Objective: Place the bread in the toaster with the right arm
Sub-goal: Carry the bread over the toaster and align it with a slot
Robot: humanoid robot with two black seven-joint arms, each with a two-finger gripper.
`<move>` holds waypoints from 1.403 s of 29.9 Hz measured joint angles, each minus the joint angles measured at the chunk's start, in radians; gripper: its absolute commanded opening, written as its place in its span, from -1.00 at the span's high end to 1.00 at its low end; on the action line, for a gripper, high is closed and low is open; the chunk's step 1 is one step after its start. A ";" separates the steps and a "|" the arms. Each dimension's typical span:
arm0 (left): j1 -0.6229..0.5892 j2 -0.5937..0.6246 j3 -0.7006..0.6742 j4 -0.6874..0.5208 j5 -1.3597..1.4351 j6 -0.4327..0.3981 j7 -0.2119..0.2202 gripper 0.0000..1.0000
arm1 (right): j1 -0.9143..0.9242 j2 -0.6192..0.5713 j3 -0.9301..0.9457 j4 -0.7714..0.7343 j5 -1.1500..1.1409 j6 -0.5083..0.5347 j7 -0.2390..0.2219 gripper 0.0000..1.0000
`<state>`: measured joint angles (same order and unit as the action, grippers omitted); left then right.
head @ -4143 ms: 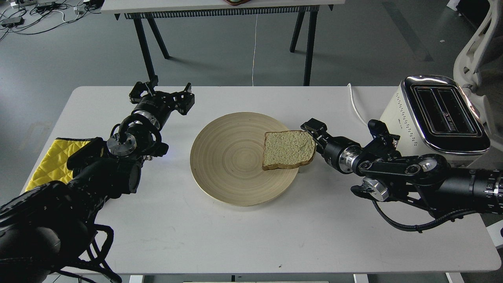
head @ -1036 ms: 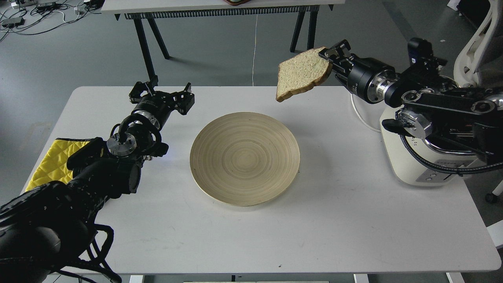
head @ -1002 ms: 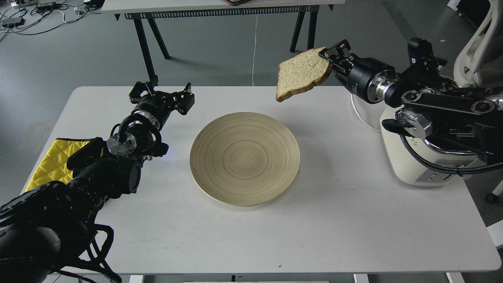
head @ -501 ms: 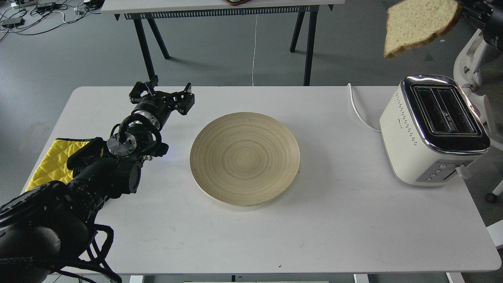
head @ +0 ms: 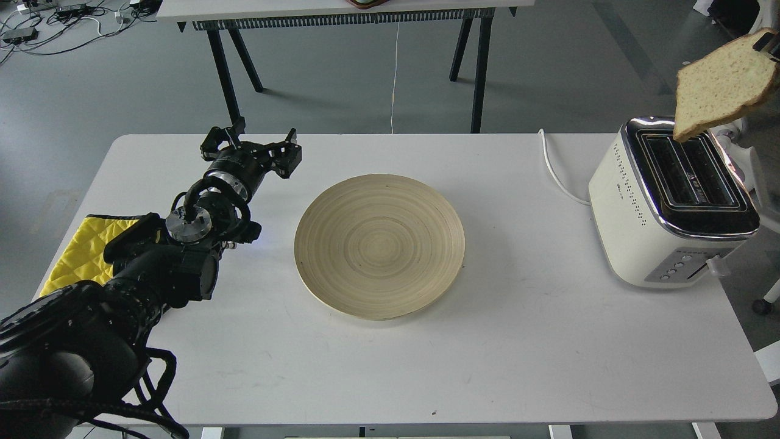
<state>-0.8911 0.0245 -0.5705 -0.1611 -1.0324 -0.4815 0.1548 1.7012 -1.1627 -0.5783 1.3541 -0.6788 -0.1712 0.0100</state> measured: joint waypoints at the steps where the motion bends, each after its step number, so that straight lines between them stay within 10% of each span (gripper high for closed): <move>1: 0.000 0.000 0.000 0.000 0.000 0.000 0.000 -1.00 | 0.000 -0.004 -0.004 -0.002 -0.004 0.007 -0.001 0.69; 42: 0.000 0.000 0.000 0.000 0.000 0.000 0.000 -1.00 | 0.000 -0.010 -0.015 0.084 0.001 0.027 0.007 0.71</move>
<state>-0.8912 0.0245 -0.5706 -0.1611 -1.0324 -0.4818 0.1549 1.7012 -1.1726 -0.5929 1.4381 -0.6783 -0.1441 0.0171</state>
